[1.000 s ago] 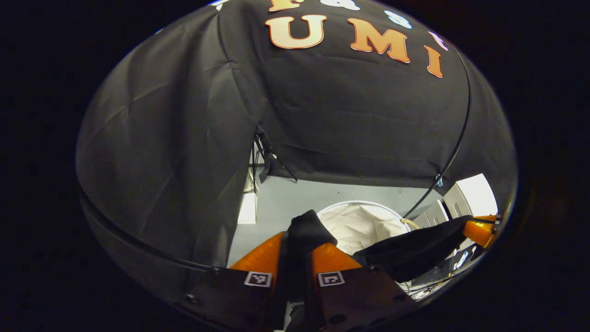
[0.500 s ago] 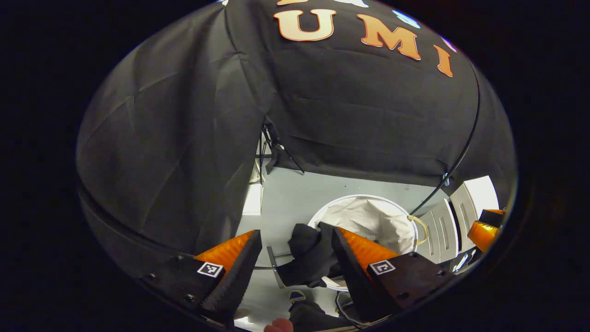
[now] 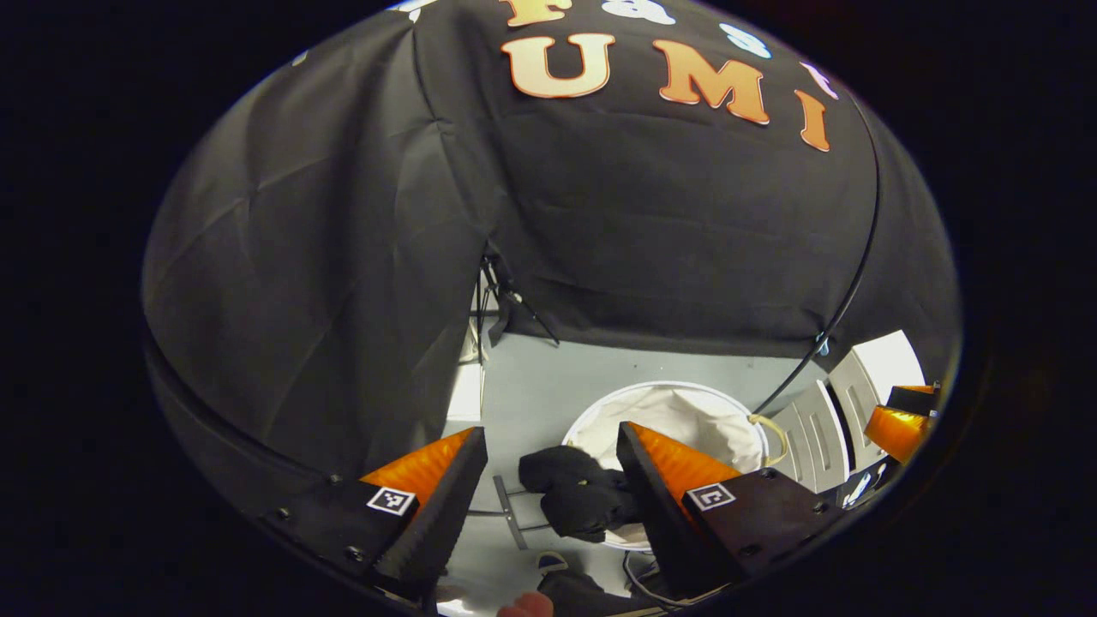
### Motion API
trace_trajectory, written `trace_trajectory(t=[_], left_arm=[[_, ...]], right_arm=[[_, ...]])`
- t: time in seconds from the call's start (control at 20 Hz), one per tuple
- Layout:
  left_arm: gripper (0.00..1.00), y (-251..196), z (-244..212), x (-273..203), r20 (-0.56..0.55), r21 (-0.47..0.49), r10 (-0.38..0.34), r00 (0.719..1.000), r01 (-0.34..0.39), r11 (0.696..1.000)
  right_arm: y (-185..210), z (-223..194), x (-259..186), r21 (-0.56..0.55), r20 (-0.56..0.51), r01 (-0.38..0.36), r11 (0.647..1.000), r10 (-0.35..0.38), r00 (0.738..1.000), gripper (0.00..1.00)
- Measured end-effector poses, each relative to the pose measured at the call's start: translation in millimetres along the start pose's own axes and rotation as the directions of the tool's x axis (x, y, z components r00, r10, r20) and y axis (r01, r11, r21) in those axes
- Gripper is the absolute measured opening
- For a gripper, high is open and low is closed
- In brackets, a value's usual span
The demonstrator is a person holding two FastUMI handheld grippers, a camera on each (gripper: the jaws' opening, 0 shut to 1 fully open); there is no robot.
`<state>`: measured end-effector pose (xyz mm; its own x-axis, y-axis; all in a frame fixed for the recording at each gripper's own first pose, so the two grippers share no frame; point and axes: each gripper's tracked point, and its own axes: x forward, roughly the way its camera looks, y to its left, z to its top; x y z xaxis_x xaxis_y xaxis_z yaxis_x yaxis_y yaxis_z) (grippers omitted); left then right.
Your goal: Grasp the clothes on the hanger with both hands and then place them into the laundry hamper below.
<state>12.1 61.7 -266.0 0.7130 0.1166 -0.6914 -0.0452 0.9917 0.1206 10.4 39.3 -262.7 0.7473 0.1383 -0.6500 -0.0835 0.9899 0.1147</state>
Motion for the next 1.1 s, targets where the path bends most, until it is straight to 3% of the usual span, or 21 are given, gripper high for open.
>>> trace_trajectory(t=[0.2, 0.4, 0.7, 0.95, 1.1], left_arm=[[0.99, -12.8, 48.2, -25.9, 0.146, 0.021, -0.025, 0.989, 0.022, 1.000], [0.99, -29.8, 99.2, -59.7, 0.262, 0.014, -0.063, 0.963, 0.061, 0.998], [0.98, -45.7, 181.2, -116.4, 0.465, 0.006, -0.120, 0.877, 0.133, 0.991], [0.97, -55.5, 218.0, -156.7, 0.564, 0.004, -0.136, 0.815, 0.162, 0.987], [0.98, -58.7, 228.1, -176.3, 0.594, 0.006, -0.149, 0.791, 0.181, 0.984]], right_arm=[[-0.4, 49.7, -20.7, -0.004, 0.141, 0.015, 1.000, -0.015, 0.990, 0.94], [4.3, 101.1, -52.6, -0.024, 0.276, 0.017, 1.000, -0.010, 0.961, 0.94], [14.8, 181.5, -102.9, -0.035, 0.463, 0.017, 0.999, 0.002, 0.887, 0.94], [19.6, 223.8, -151.9, -0.039, 0.574, 0.032, 0.999, -0.004, 0.819, 0.94], [15.6, 235.4, -164.6, -0.054, 0.600, 0.065, 0.996, -0.019, 0.800, 0.94]])
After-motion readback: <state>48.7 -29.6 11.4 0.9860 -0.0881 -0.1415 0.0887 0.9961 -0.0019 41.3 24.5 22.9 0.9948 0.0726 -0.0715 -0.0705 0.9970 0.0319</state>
